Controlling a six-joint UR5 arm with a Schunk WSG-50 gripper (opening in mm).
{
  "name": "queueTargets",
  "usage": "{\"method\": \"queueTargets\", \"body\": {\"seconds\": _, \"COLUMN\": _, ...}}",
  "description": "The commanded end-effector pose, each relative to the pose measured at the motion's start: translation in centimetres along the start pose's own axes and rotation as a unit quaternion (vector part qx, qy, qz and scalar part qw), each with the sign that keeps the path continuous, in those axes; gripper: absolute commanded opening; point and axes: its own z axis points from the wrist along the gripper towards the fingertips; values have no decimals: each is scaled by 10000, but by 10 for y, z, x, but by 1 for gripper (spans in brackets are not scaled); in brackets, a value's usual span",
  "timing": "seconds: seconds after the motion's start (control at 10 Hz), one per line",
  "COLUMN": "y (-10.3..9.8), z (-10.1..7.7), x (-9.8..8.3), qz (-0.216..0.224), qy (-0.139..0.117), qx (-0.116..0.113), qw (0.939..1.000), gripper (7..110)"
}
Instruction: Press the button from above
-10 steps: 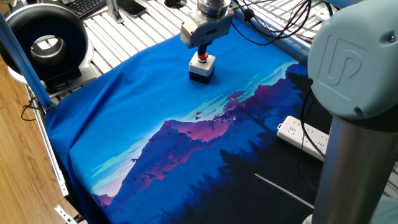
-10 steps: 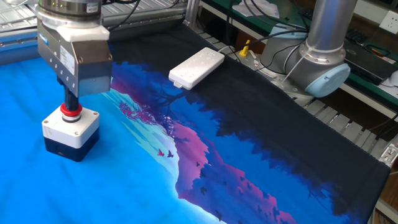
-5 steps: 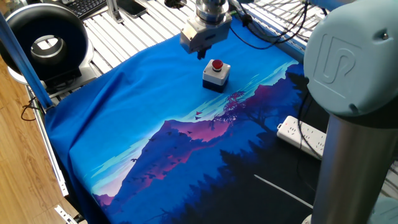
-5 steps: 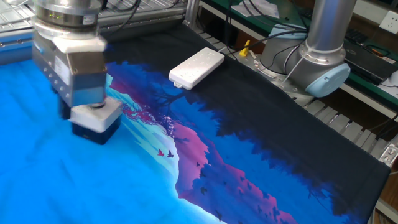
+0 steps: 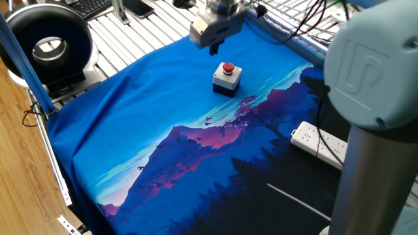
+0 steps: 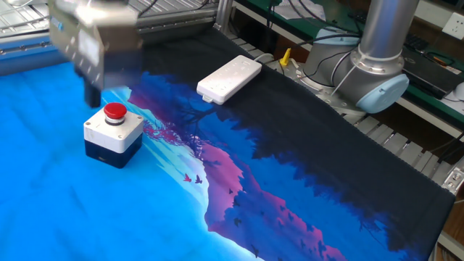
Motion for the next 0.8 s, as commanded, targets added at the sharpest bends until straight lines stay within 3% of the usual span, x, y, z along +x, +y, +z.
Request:
{"method": "queueTargets", "body": {"seconds": 0.0, "y": 14, "z": -31, "x": 7, "qz": 100, "qy": -155, "qx": -339, "qw": 9993, "gripper": 7}}
{"method": "queueTargets", "body": {"seconds": 0.4, "y": 17, "z": -44, "x": 12, "qz": 303, "qy": -342, "qx": -422, "qw": 9981, "gripper": 7}}
{"method": "queueTargets", "body": {"seconds": 0.7, "y": 21, "z": -24, "x": 16, "qz": 409, "qy": -597, "qx": -391, "qw": 9966, "gripper": 7}}
